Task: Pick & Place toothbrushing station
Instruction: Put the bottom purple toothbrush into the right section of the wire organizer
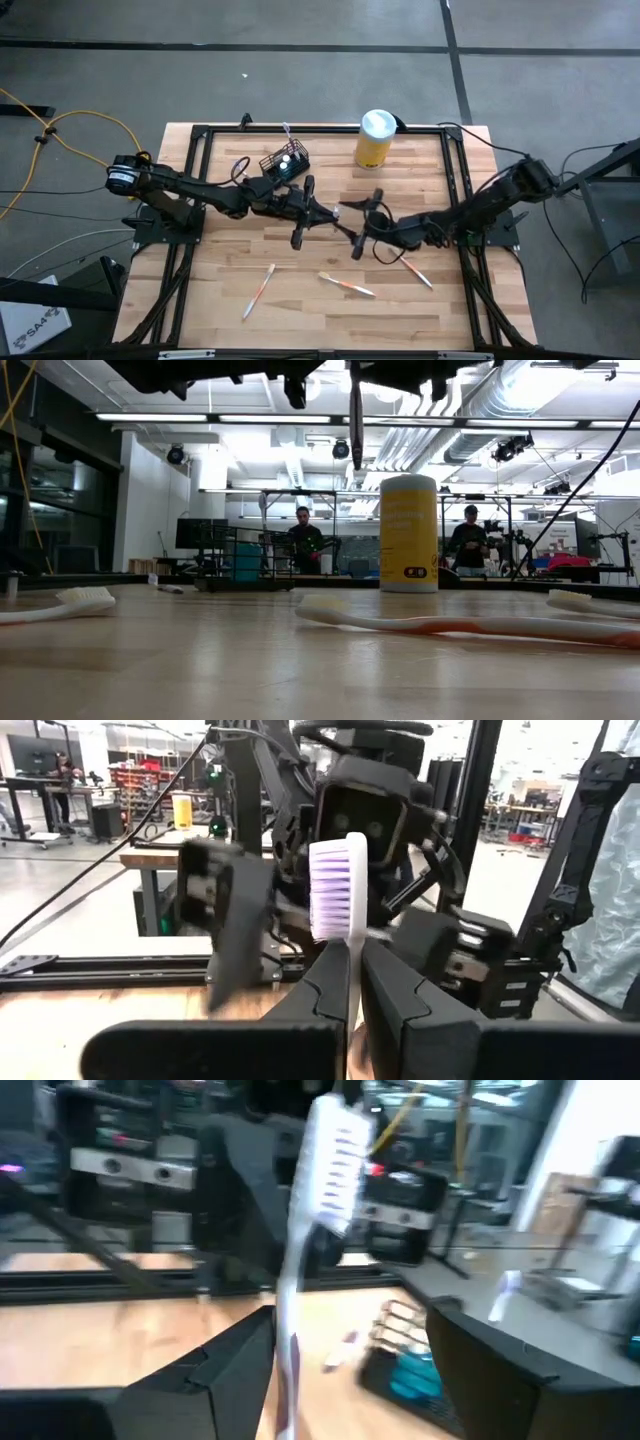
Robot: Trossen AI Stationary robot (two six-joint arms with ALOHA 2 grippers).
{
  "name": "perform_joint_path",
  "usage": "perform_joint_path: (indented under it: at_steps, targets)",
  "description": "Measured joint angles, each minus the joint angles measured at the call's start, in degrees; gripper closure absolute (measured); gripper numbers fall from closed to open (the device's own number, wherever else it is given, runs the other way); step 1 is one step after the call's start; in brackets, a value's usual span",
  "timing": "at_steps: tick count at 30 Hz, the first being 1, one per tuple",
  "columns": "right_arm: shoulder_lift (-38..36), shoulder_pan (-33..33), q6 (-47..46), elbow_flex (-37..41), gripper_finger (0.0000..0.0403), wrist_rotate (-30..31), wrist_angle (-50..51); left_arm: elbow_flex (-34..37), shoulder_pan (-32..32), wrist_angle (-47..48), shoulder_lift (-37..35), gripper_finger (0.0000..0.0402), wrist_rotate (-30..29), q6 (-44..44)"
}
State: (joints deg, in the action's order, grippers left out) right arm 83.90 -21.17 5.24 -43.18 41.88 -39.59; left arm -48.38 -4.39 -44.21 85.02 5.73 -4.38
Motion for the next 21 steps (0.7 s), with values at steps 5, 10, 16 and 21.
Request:
perform_joint_path:
  at_steps: [5,10,16,21]
  targets:
    - [-2.93,-3.86,0.04,0.0,0.0151,7.33,4.21,0.02,0.21,1.19,-0.01,0.0398,-1.0,0.33]
    - [-6.11,-9.78,-4.53,0.0,0.0151,13.09,11.76,0.07,3.39,5.23,-1.83,0.0399,-2.04,0.48]
    - [-6.65,-16.1,-7.57,0.03,0.0151,20.45,13.42,0.07,10.72,11.31,-5.48,0.0399,-5.0,0.25]
    - [-6.65,-18.98,-11.49,0.02,0.0151,21.75,14.4,0.17,16.74,13.47,-8.3,0.0399,-6.05,-0.54]
